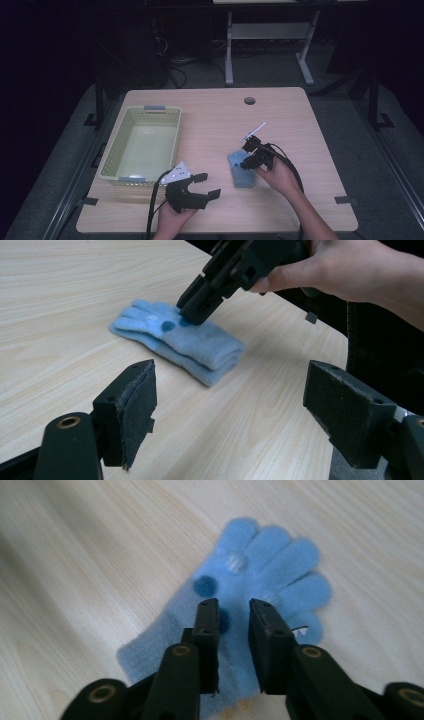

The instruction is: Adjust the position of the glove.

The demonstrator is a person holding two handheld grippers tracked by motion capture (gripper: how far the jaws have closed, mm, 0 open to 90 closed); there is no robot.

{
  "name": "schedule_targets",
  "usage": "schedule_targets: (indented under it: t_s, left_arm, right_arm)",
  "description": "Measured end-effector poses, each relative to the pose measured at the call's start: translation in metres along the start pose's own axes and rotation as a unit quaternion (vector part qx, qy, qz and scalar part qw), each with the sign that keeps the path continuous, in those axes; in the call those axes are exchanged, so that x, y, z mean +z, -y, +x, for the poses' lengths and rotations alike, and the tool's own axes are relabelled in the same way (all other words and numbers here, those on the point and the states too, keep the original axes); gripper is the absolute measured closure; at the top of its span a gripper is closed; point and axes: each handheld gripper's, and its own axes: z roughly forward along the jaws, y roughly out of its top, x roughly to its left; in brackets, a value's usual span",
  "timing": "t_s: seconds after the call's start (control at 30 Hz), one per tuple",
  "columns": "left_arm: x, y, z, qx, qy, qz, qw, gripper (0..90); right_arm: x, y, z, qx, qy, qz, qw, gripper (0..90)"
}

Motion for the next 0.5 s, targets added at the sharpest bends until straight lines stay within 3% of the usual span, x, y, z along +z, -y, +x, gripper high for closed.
schedule_targets:
  t_s: [0.2, 0.5]
  left_arm:
    - [0.001, 0.001, 0.001, -0.004, 0.001, 0.003, 1.0000, 21.1]
    - [0.002, 0.001, 0.001, 0.000, 0.004, 0.007, 1.0000, 21.1]
  right_arm:
    - [0.011, -0.004, 0.006, -0.013, -0.003, 0.010, 0.9999, 82.3]
    - [0.021, -0.001, 0.004, -0.002, -0.018, 0.010, 0.9998, 82.5]
